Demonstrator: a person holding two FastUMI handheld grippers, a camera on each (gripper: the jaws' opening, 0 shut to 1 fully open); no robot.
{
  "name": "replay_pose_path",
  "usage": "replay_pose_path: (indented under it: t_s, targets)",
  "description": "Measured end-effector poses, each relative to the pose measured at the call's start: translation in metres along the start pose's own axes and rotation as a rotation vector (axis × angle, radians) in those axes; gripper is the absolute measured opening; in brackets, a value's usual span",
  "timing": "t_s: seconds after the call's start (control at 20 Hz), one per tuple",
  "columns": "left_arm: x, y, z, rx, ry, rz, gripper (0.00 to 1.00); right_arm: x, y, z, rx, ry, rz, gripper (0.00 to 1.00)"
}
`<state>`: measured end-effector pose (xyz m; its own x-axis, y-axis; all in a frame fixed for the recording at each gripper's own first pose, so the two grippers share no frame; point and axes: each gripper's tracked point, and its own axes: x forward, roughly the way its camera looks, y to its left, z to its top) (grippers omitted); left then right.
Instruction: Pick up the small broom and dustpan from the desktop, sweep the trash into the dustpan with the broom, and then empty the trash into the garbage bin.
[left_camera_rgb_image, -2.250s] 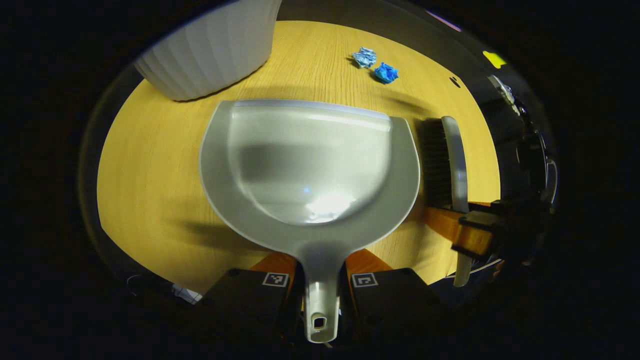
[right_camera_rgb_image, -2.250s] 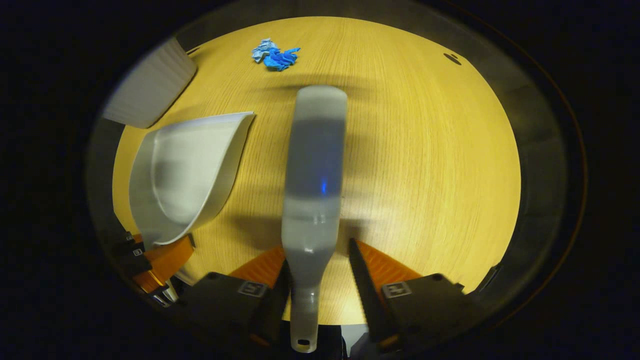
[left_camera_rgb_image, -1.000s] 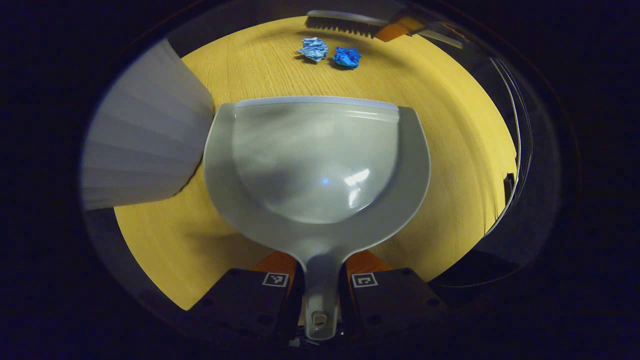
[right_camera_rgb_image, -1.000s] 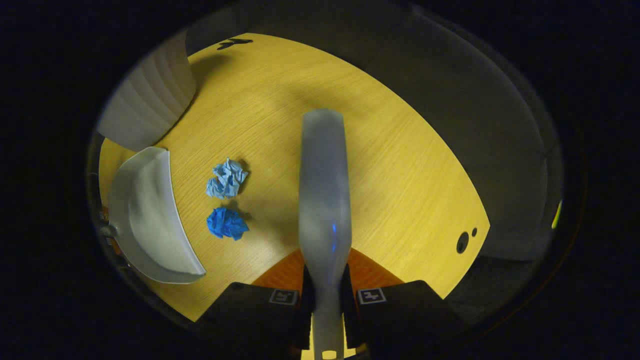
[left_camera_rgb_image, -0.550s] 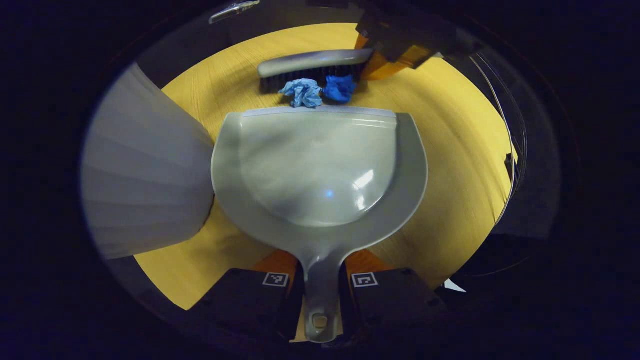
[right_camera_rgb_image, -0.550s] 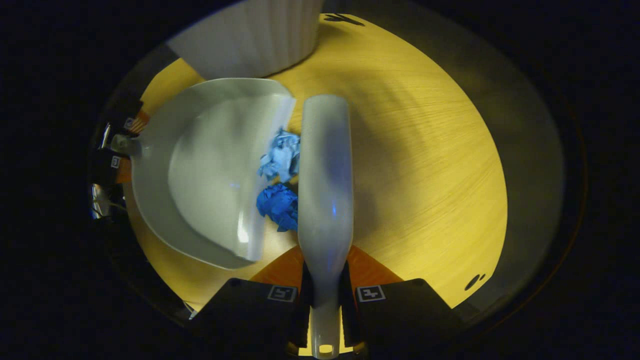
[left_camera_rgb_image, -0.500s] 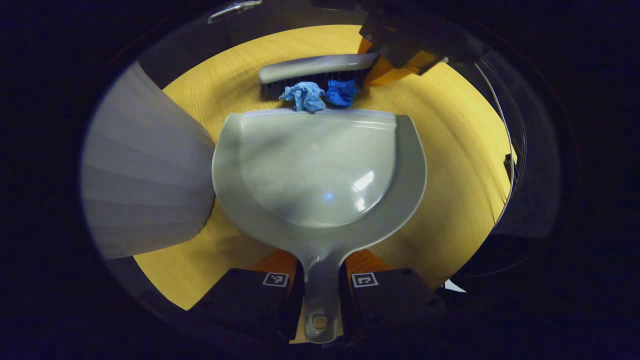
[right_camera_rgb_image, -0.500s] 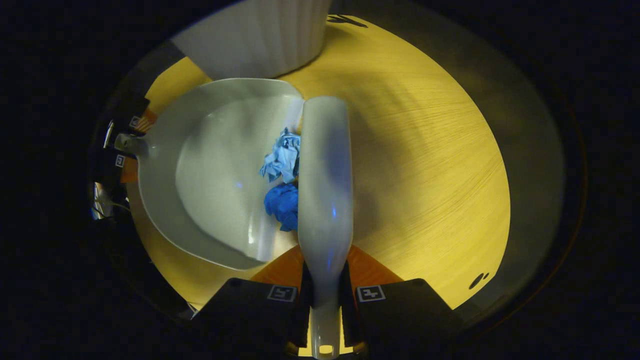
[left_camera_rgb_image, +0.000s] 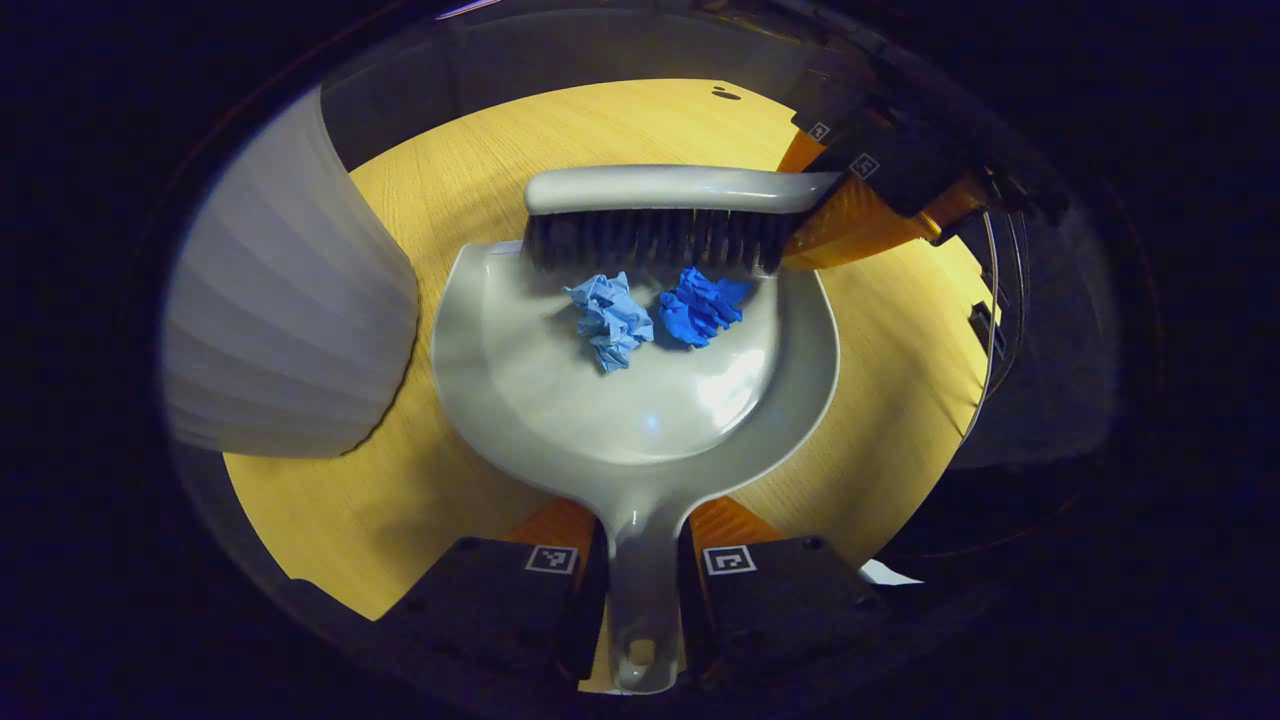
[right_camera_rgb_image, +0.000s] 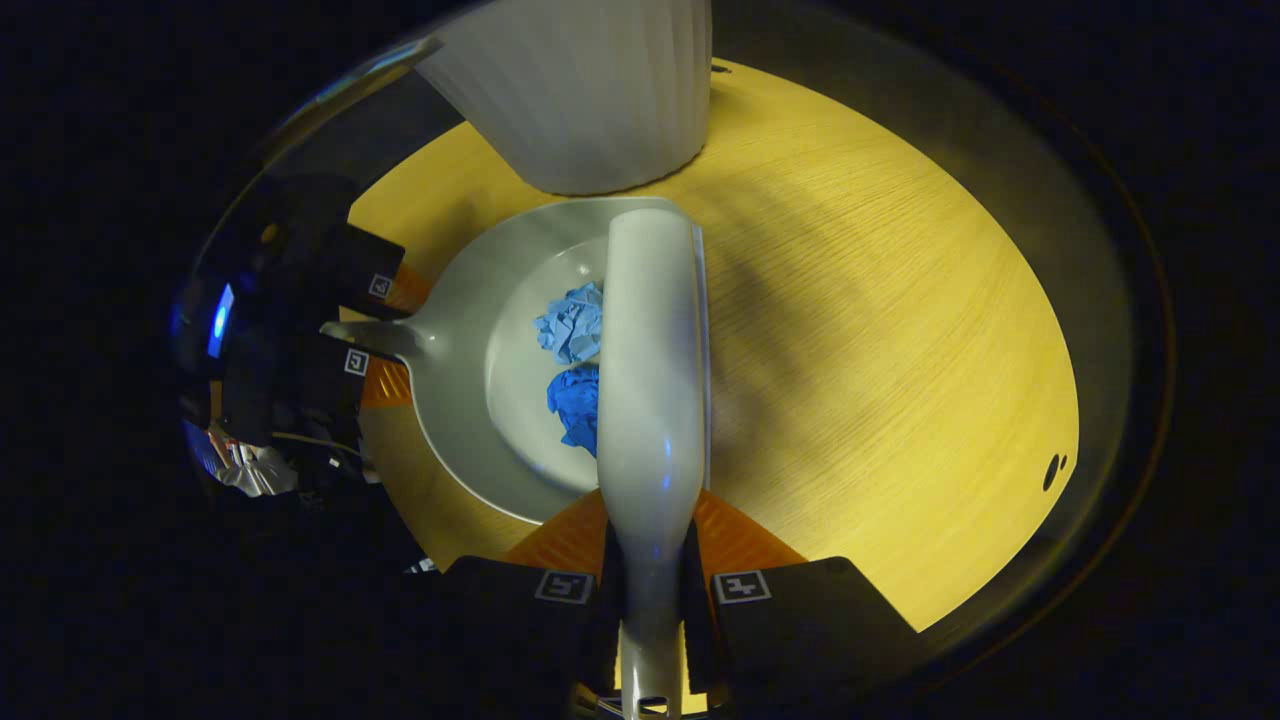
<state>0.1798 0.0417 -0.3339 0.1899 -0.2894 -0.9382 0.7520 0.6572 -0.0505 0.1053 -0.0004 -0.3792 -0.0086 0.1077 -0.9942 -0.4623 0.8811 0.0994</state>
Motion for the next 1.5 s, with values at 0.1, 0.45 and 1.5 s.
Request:
replay_pose_path:
  t_s: [0.1,0.45,1.5]
  targets:
    - [-0.003,-0.001,0.004,-0.027,-0.032,-0.016,0.30,-0.011,-0.021,-0.010,0.049,-0.046,-0.048,0.30]
    - [-0.004,0.000,0.008,0.026,-0.093,-0.067,0.29,0.010,-0.079,-0.078,0.242,-0.144,-0.134,0.29]
    - [0.112,0.010,0.060,-0.363,-0.077,0.318,0.29,0.114,-0.195,-0.128,0.620,-0.418,0.009,0.30]
